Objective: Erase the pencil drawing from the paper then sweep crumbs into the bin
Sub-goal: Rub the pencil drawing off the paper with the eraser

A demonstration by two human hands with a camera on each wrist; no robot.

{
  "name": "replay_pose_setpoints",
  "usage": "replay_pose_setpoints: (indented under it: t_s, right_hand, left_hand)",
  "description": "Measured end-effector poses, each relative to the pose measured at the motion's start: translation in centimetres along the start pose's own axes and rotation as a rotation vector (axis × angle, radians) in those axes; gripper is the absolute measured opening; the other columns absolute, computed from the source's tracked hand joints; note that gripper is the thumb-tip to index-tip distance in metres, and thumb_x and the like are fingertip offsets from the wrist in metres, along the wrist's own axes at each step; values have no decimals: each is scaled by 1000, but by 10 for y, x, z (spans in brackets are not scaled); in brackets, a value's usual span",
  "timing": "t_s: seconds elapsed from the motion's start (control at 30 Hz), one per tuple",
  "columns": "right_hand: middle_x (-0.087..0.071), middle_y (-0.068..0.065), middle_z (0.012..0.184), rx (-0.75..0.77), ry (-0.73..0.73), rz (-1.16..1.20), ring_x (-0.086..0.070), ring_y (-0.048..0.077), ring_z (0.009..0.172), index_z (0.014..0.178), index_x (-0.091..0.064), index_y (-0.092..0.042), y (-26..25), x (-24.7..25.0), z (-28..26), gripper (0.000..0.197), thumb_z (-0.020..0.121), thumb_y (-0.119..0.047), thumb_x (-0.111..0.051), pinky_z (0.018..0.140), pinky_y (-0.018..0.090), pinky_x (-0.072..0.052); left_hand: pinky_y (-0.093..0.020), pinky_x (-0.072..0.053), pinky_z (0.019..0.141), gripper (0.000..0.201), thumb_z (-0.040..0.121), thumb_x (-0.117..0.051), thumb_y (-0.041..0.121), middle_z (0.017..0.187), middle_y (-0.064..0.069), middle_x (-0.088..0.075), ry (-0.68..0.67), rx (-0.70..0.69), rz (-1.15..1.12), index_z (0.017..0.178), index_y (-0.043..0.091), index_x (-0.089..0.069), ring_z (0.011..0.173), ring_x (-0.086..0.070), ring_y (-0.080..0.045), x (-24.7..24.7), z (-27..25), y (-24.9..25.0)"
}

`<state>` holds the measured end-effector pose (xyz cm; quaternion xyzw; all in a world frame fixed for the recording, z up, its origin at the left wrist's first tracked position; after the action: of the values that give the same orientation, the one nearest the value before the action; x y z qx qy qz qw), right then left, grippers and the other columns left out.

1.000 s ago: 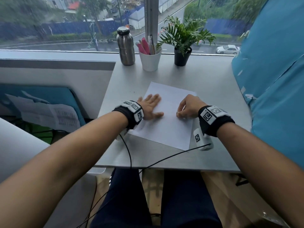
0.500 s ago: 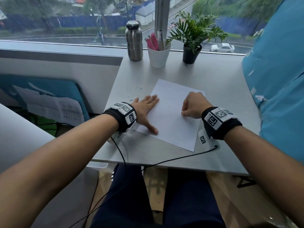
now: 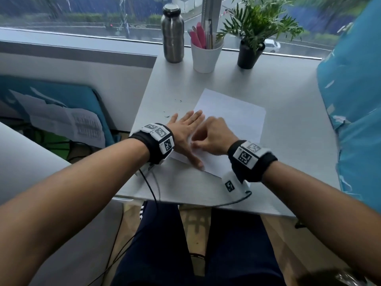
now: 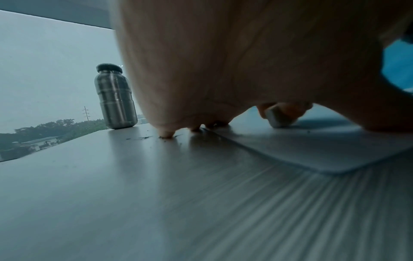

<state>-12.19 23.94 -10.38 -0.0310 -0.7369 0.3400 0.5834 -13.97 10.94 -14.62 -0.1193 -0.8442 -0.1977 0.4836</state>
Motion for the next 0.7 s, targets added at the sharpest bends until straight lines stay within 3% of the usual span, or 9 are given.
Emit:
replay_pose_setpoints:
  t_s: [0.07,0.13,0.2,0.33,0.4,0.5,0.6,0.67,0.7]
  right_hand:
    - [-75,5,76,-44,-35,-6,-68,16,71,79,-77,-9,10,8,11,13,73,-21,-77,71,26,-53]
    - [-75,3,78,-145,64,17,-68,13,75,81,-79,-12,31,26,28,15,73,-25,-77,76,23,-53]
    - [-73,1,73,-165,132,9,-65,10,69,78,-78,-13,32,30,31,13,73,-24,-76,73,20,-50]
    - [-64,-4,57,-24,-100,-5,-52,-1,48,67,-71,-9,4,-1,4,9,73,-16,-73,52,12,-39]
    - [-73,0,71,-72,-74,-43,-60,2,60,76,-77,-11,21,13,13,11,73,-21,-76,58,9,-41]
    - [-76,1,80,-193,118,-12,-64,7,71,82,-79,-13,44,37,24,14,72,-23,-77,69,12,-46]
    - [-75,2,75,-63,-23,-25,-67,11,66,78,-78,-10,18,7,5,11,72,-19,-76,73,26,-56]
    - [-75,0,75,-13,-133,-21,-69,11,70,80,-79,-12,11,0,-6,11,73,-22,-77,74,26,-56]
    - [-76,0,78,-54,-106,-31,-70,11,73,82,-79,-13,20,8,0,13,73,-23,-78,75,23,-55]
  left_hand:
    - [-52,15,117,163,33,-66,93,158,10,30,-7,2,-4,152,25,24,144,29,-11,1,-1,1]
    - [-51,16,117,162,36,-68,91,158,11,29,-4,7,-23,152,25,23,144,28,-10,2,-3,2]
    - [-51,16,117,161,37,-69,90,158,10,29,0,15,-19,152,24,23,144,28,-10,3,-5,3]
    - [-53,15,117,165,33,-65,94,158,7,30,-12,24,30,151,22,24,144,29,-13,3,-4,5]
    - [-51,18,116,163,36,-64,93,159,3,29,-23,28,66,152,19,24,144,28,-14,5,-6,7]
    - [-46,22,115,162,41,-67,91,159,-1,27,-23,40,111,152,15,23,145,26,-14,11,-7,13]
    - [-45,20,116,162,41,-64,93,159,-2,29,-41,59,140,151,13,24,145,26,-15,11,-6,15]
    - [-46,20,116,162,40,-63,93,158,-2,30,-50,65,149,151,13,25,145,26,-15,11,-6,14]
    - [-47,19,116,162,40,-64,93,159,-2,29,-49,63,140,151,15,24,145,26,-15,11,-6,14]
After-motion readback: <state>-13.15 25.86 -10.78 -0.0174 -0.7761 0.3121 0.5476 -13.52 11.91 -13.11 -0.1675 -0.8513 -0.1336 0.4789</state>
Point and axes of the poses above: each hand's wrist, its own z-axis towards the middle knuckle, its own x-axis out of the back of the hand, y = z × x, the point moved 3 cm from there along z, towards the middle knuckle
